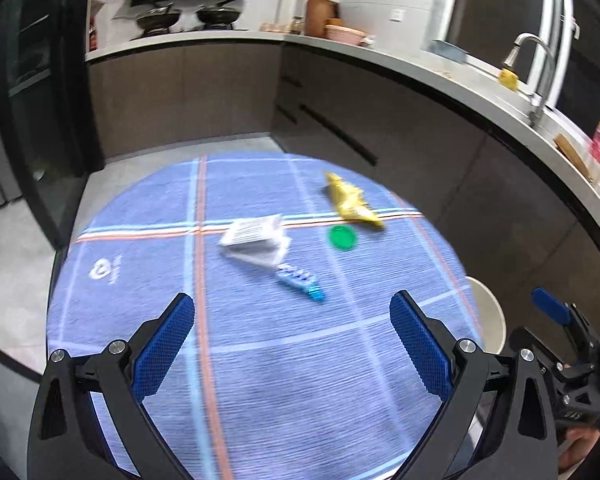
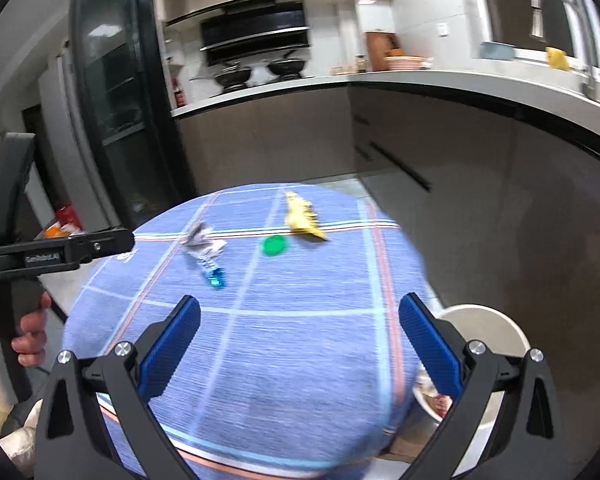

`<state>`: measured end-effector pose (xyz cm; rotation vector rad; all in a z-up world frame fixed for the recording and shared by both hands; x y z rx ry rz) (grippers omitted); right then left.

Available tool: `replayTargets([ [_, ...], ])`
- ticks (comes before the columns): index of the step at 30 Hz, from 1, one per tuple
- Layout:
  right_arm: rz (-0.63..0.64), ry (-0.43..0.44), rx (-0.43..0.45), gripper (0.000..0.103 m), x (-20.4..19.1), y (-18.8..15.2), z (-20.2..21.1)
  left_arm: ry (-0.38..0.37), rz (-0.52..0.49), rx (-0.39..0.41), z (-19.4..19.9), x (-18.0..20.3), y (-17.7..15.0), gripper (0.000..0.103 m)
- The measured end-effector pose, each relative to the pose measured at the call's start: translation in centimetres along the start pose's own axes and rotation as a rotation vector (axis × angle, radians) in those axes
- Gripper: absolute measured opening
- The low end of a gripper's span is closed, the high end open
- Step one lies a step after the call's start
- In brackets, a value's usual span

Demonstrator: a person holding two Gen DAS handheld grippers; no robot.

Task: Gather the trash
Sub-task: 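Move both open grippers back over the table toward the receipt and tube, then grasp the blue mentos tube with the right gripper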

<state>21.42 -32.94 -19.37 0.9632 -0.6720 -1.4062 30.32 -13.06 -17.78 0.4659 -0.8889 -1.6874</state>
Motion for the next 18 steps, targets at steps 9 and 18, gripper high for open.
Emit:
replayTargets([
  [9, 0.119, 0.086, -0.136, 0.099, -7.1, 0.2, -5.6, 0.020, 0.045, -0.022, 0.0, -6.3, -0.7, 0.095],
  [18, 0.225, 0.144, -0.250, 0.076, -11.2, -0.8, -12.5, -0.011, 0.053, -0.054, -1.8, -9.0, -0.5, 0.094],
])
Point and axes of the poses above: each gripper's, at about its wrist camera, not at the fingertips, and z roughly against the way its jaws point, x to its right, y to its top, the point moved 9 cm from there along -z, roughly the way its jaws point, and after that the axes turned 5 degrees about x, right-handed, at the moved point
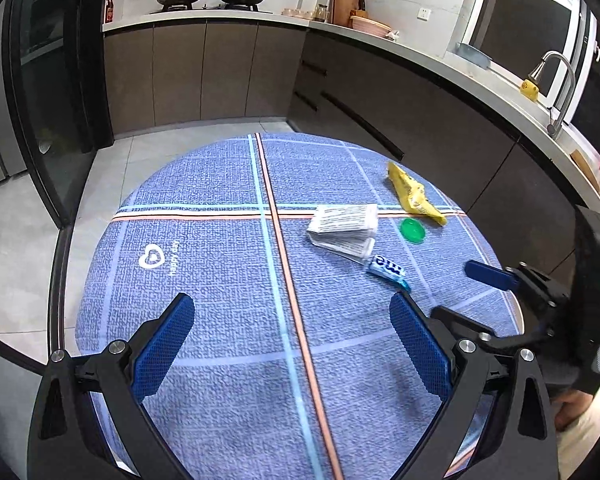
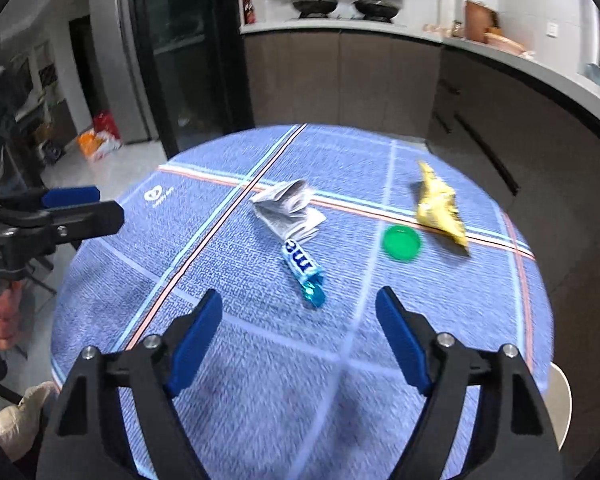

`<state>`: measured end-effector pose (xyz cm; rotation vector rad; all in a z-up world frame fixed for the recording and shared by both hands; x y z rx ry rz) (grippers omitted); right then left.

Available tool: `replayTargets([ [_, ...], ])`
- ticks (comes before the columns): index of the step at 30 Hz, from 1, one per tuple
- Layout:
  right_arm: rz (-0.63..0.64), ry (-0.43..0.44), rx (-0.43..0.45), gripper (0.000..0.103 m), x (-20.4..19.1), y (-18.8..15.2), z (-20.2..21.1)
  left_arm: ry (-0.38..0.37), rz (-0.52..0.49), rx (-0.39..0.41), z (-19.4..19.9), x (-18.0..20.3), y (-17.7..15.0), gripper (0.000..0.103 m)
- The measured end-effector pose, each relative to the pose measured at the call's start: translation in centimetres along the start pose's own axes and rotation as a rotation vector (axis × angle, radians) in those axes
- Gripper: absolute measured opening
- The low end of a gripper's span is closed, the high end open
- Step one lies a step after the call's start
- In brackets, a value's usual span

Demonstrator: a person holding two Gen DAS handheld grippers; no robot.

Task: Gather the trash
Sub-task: 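Grasp the blue mentos tube with the right gripper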

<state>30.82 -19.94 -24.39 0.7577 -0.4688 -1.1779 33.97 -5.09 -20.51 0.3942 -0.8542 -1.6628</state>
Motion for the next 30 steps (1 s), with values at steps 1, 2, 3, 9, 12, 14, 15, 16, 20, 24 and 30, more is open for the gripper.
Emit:
replayTargets([
  [1, 0.009, 0.006, -0.018, 0.074, -0.2, 0.1, -0.9, 0.003, 0.000, -0.002, -0.2, -0.1, 0.1, 0.094],
  [2, 0.020, 0.009, -0.032, 0.072, -0.4, 0.1, -1.5, 0.006, -0.001, -0.006, -0.6, -0.4, 0.1, 0.094],
  [3, 0.031, 0.011, -0.042, 0.072, -0.4, 0.1, -2.0, 0.007, -0.002, -0.009, -0.8, -0.5, 0.2, 0.094],
  [9, 0.074, 0.008, -0.103, 0.059, -0.5, 0.1, -4.8, 0.019, -0.012, -0.023, -2.3, -1.1, 0.4, 0.094],
  [12, 0.083, 0.013, -0.114, 0.054, -0.5, 0.2, -5.5, 0.017, -0.007, -0.028, -2.9, -1.4, 0.5, 0.094],
  [14, 0.090, 0.018, -0.120, 0.048, -0.7, 0.3, -5.8, 0.018, -0.008, -0.032, -3.3, -1.6, 0.6, 0.094],
  [15, 0.093, 0.019, -0.123, 0.044, -0.7, 0.4, -6.0, 0.018, -0.009, -0.035, -3.5, -1.6, 0.6, 0.094],
  [16, 0.094, 0.021, -0.125, 0.041, -0.7, 0.4, -6.2, 0.019, -0.011, -0.037, -3.7, -1.7, 0.7, 0.094],
  [20, 0.090, 0.032, -0.140, 0.025, -0.7, 0.3, -6.6, 0.024, -0.013, -0.038, -4.1, -2.0, 0.7, 0.094],
  [24, 0.081, 0.041, -0.133, 0.022, -0.7, 0.2, -6.7, 0.019, -0.006, -0.042, -4.5, -2.2, 0.7, 0.094],
  [30, 0.081, 0.053, -0.113, 0.043, -1.0, 0.2, -6.5, 0.011, -0.023, -0.038, -4.9, -1.6, 1.4, 0.094],
])
Point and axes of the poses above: each gripper's, at about its wrist camera, not at the fingertips, and z roughly against the way its jaws point, x to its right, y to its top, the point moved 9 cm from there along -z, roughly the way its jaws point, and after that the axes turned 5 degrees about x, right-handed, at the moved point
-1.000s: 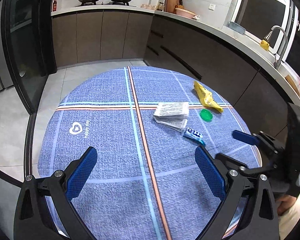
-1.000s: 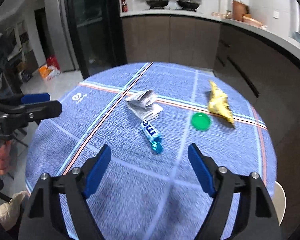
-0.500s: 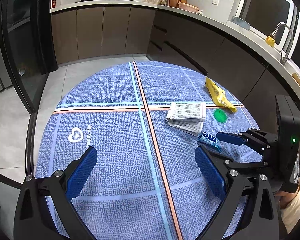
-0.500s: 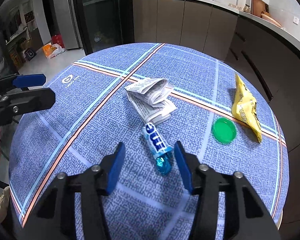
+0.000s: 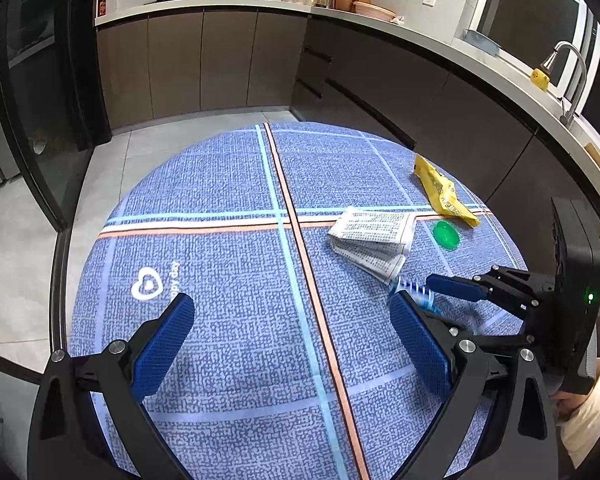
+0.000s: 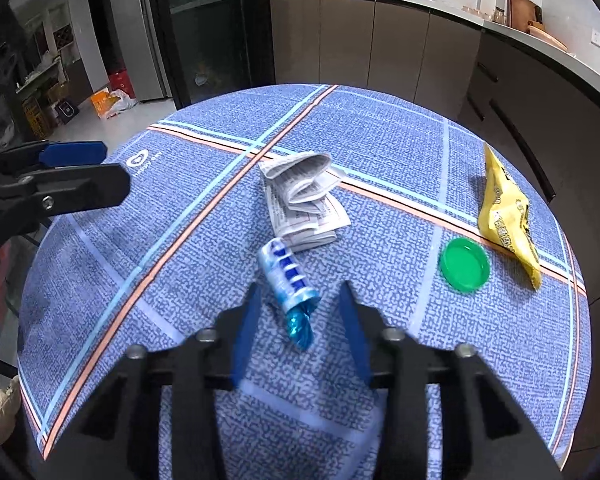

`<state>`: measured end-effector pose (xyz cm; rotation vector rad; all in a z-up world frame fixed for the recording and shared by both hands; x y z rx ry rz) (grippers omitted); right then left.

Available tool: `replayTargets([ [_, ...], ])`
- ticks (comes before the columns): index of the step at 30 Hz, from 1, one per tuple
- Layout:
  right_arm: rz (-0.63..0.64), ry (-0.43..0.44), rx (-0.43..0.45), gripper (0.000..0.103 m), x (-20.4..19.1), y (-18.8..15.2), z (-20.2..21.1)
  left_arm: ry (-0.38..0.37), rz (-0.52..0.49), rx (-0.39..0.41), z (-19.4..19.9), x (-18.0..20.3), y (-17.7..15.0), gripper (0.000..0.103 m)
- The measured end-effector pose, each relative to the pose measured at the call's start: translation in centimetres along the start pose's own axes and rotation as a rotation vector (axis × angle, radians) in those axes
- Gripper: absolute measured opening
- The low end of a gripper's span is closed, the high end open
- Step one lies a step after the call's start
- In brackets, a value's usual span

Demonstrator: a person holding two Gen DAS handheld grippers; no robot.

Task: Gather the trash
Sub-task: 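Grasp the blue mentos tube with the right gripper, then grasp the folded white receipt with the left gripper while the right holds the tube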

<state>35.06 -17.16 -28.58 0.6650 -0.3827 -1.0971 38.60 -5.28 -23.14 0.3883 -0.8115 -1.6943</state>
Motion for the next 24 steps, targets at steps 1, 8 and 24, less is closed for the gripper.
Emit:
replayTargets([
  [1, 0.002, 0.005, 0.002, 0.043, -0.1, 0.1, 0.0, -0.001, -0.003, 0.002, 0.0, 0.1, 0.1, 0.094],
  [8, 0.001, 0.032, 0.010, 0.020, -0.7, 0.6, -0.6, -0.015, -0.014, 0.006, -0.4, 0.8, 1.0, 0.094],
  [24, -0.126, -0.004, 0.068, 0.017, 1.8, -1.3, 3.5, -0.105, 0.201, -0.152, -7.7, 5.7, 4.1, 0.094],
])
Point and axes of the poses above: each gripper's, at about its wrist camera, not at the fingertips, and z roughly against the way its jaws point, x to its right, y to its top, the point moved 9 cm from there along -z, roughly the way its jaws point, and after that the axes turned 5 degrees about x, right-handed, at the moved point
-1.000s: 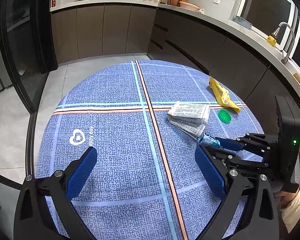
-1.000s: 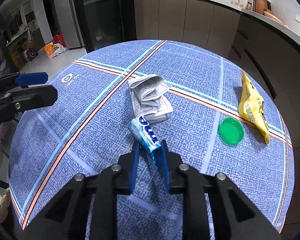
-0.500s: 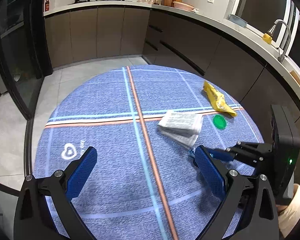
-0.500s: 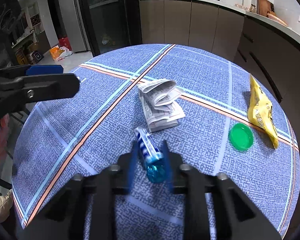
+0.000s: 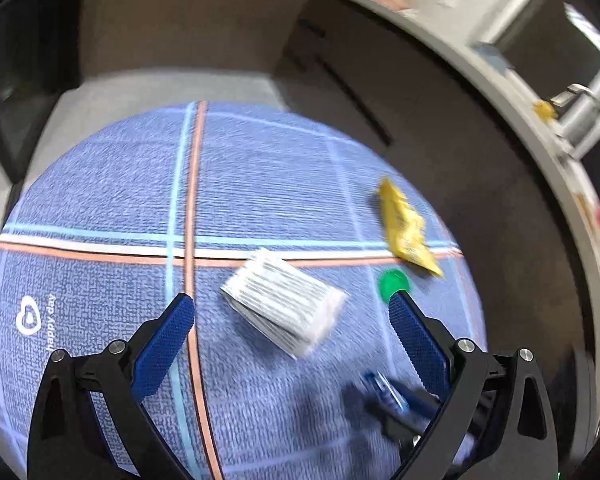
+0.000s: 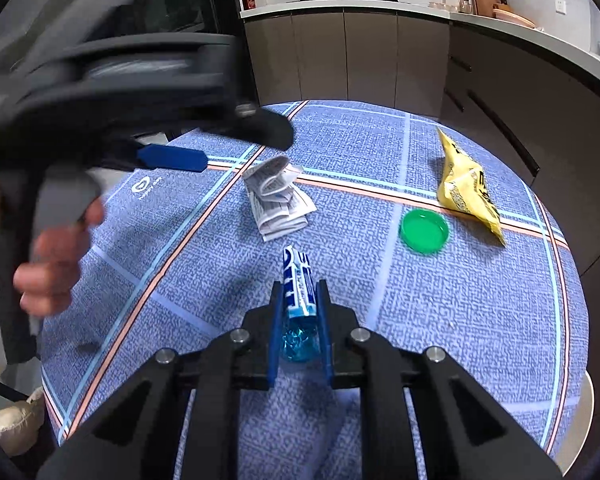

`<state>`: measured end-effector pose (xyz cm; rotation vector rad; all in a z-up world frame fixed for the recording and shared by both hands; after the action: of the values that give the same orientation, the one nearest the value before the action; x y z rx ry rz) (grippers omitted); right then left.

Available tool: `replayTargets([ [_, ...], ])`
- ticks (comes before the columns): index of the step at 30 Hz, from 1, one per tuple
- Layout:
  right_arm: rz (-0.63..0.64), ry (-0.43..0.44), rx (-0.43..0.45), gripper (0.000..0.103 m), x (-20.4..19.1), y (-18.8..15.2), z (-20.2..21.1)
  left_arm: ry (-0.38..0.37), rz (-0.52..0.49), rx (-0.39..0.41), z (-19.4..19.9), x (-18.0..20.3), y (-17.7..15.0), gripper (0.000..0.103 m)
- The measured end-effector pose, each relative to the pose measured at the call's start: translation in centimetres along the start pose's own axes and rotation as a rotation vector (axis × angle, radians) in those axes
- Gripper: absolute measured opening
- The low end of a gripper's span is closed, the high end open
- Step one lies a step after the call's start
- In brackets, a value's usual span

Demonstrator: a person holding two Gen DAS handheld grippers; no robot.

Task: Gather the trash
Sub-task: 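Grasp the folded white receipt with the left gripper while the right holds the tube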

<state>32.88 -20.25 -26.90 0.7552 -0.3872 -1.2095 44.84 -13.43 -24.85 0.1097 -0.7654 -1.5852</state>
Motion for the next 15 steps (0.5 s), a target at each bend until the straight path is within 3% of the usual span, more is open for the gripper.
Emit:
replayTargets([
  [3, -0.006, 0.002, 0.002, 0.017, 0.2, -0.3, 0.5, 0.028, 0.052, -0.031, -1.4, -0.7, 0.1, 0.092],
  [8, -0.021, 0.013, 0.005, 0.017, 0.8, -0.5, 0.9, 0.036, 0.033, -0.083, -3.1, -0.8, -0.7, 0.067],
  [13, -0.045, 0.027, 0.006, 0.017, 1.2, -1.2, 1.5, 0.056, 0.002, -0.081, -3.4, -0.5, -1.2, 0.065],
  [15, -0.051, 0.029, 0.009, 0.017, 1.4, -1.3, 1.7, 0.079, -0.017, -0.077, -3.6, -0.6, -1.3, 0.053],
])
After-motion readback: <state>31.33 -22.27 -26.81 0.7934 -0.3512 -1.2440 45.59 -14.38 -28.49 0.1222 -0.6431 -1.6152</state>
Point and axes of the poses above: each gripper's, at about its wrist camera, not at the fingertips, and z roughly against the way its jaws point, x to its right, y to its top, the point moved 9 cm from there along -z, roughly the way its jaws point, and after that the axes turned 5 degrees about x, right-handed, at the moved point
